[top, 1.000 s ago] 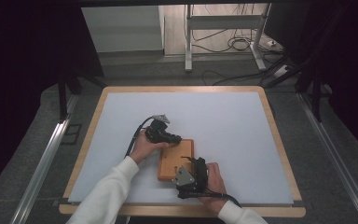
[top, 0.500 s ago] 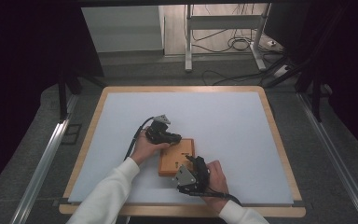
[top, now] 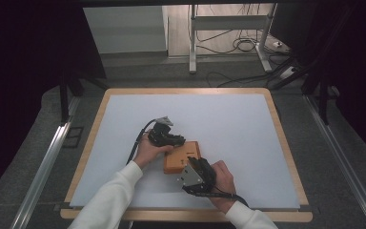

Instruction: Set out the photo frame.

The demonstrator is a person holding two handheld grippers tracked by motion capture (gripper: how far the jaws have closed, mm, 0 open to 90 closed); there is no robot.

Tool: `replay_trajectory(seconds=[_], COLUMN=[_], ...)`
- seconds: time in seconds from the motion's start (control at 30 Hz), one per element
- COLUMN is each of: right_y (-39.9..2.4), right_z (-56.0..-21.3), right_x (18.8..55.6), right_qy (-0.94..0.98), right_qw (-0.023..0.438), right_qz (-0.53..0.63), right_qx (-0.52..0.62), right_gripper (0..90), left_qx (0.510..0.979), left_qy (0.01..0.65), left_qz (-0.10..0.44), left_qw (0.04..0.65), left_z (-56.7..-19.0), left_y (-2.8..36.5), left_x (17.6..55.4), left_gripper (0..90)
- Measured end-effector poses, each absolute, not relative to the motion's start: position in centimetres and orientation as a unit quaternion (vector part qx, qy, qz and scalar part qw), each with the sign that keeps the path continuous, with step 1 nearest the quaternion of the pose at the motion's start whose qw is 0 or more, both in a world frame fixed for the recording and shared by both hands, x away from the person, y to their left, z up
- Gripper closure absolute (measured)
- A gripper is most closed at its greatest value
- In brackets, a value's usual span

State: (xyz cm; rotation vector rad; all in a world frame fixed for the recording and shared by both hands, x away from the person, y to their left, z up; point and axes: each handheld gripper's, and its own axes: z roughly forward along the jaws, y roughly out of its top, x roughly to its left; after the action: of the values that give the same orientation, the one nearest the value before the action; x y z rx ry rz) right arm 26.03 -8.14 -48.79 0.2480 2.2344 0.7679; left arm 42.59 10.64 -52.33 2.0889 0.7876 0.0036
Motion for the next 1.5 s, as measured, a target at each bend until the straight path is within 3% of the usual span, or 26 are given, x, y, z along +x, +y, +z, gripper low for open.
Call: replay_trajectory(seconds=[0.2, 0.43, 0.6, 1.5], right_y=[-8.4, -8.8, -9.0, -8.7], right_z=[-48.5, -48.0, -47.8, -45.0], right_x=[26.1, 26.4, 26.5, 28.9], right_qy=[0.868, 0.869, 0.869, 0.89], right_qw=[0.389, 0.383, 0.382, 0.363], right_qz=[0.295, 0.3, 0.3, 0.265], right_qx=[0.089, 0.094, 0.095, 0.076], right_gripper=[52.2, 53.4, 54.2, 65.0], left_qx=[0.837, 0.829, 0.827, 0.804], left_qy=[0.311, 0.324, 0.335, 0.369], left_qz=[0.011, 0.059, 0.093, 0.124], left_qw=[0.45, 0.452, 0.441, 0.449], left_z=[-52.1, -51.4, -51.3, -51.5], left_y=[10.9, 12.2, 13.9, 18.2], left_x=[42.4, 42.0, 41.2, 39.1], left_gripper=[70.6, 48.9, 42.3, 39.0])
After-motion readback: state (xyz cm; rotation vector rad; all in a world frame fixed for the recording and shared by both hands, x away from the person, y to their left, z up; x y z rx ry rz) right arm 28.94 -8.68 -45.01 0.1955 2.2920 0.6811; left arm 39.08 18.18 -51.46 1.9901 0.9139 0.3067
